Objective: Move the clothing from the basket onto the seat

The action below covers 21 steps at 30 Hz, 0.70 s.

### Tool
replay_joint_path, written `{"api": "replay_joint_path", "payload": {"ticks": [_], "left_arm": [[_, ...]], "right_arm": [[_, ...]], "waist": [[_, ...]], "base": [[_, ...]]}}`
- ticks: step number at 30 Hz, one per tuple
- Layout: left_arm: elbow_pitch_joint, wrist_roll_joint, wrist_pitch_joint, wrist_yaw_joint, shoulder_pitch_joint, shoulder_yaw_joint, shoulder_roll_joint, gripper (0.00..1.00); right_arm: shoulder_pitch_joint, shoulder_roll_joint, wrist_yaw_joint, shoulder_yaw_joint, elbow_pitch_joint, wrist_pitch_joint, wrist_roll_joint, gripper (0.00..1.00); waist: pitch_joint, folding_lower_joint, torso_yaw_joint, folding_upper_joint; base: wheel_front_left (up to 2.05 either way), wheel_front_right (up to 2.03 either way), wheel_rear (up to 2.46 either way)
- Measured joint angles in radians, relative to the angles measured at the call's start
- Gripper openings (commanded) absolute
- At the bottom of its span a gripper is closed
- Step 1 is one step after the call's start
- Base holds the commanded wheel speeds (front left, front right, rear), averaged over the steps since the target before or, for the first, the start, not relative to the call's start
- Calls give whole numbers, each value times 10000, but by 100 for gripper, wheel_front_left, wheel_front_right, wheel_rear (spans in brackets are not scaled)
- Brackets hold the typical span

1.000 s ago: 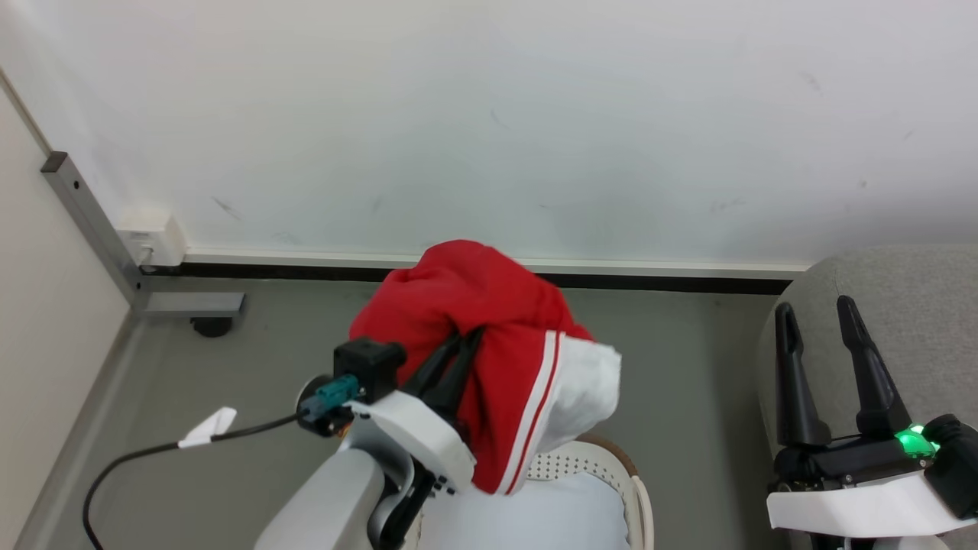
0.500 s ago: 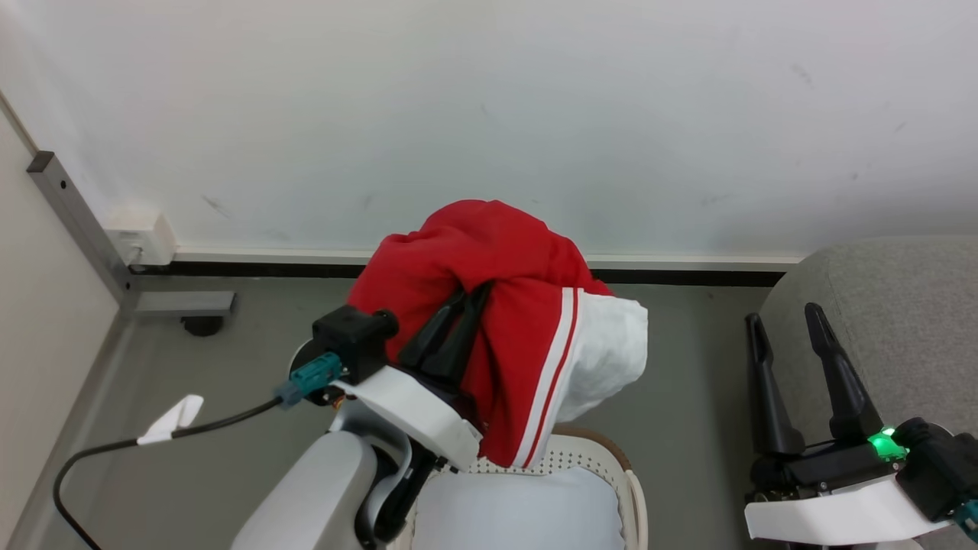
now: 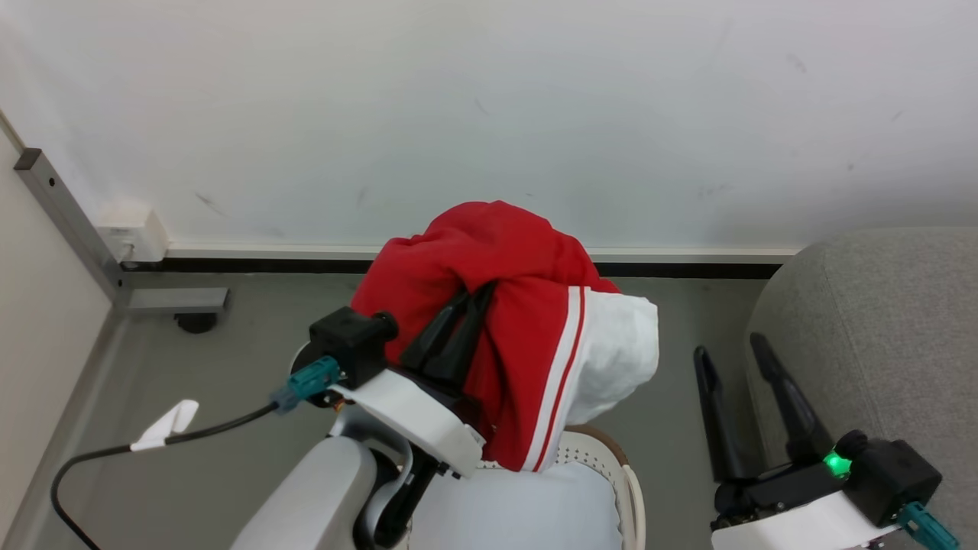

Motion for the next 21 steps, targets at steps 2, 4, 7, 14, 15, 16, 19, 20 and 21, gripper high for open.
{"api": "replay_joint_path", "payload": {"ticks": [2, 4, 7, 14, 15, 16, 19, 20, 21], "left_arm": [[-42, 0, 0, 0, 32, -75, -21, 0], [-77, 0, 4, -2, 61, -138, -42, 0], [-128, -2, 56, -19, 77, -236, -98, 0], [-130, -38, 79, -121, 172, -585, -278, 0], [-127, -42, 81, -157, 174, -646, -301, 0], [-121, -44, 94, -163, 175, -708, -326, 0], [-90, -65, 157, -230, 187, -905, -428, 0], [-79, -77, 176, -247, 193, -970, -445, 0], [-54, -82, 203, -265, 197, -1039, -466, 0]], "right_arm": [[-5, -54, 0, 244, 301, 2, 313, 100], [-46, -226, 0, 681, 650, 2, 658, 100], [-343, -698, 0, 1348, 1151, 0, 1066, 100], [-955, -1411, 0, 2800, 2161, 362, 3273, 100], [-1059, -1559, 0, 3089, 2213, 485, 3747, 100], [-1141, -1689, 0, 3352, 2220, 568, 4253, 100], [-1480, -2163, 0, 4259, 2096, 696, 5444, 100], [-1608, -2299, 0, 4479, 2052, 683, 5837, 100], [-1718, -2405, 0, 4719, 1958, 619, 6274, 100]], "waist": [[3, 0, 47, 0], [-2, 0, 105, 0], [-26, 0, 214, 0], [-97, 0, 536, 0], [-106, 0, 599, 0], [-116, 0, 665, 0], [-152, 0, 887, 0], [-165, 0, 965, 0], [-178, 0, 1045, 0]], "base": [[0, 0, 0], [0, 0, 0], [0, 0, 0], [0, 0, 0], [0, 0, 0], [0, 0, 0], [0, 0, 0], [0, 0, 0], [0, 0, 0]]}}
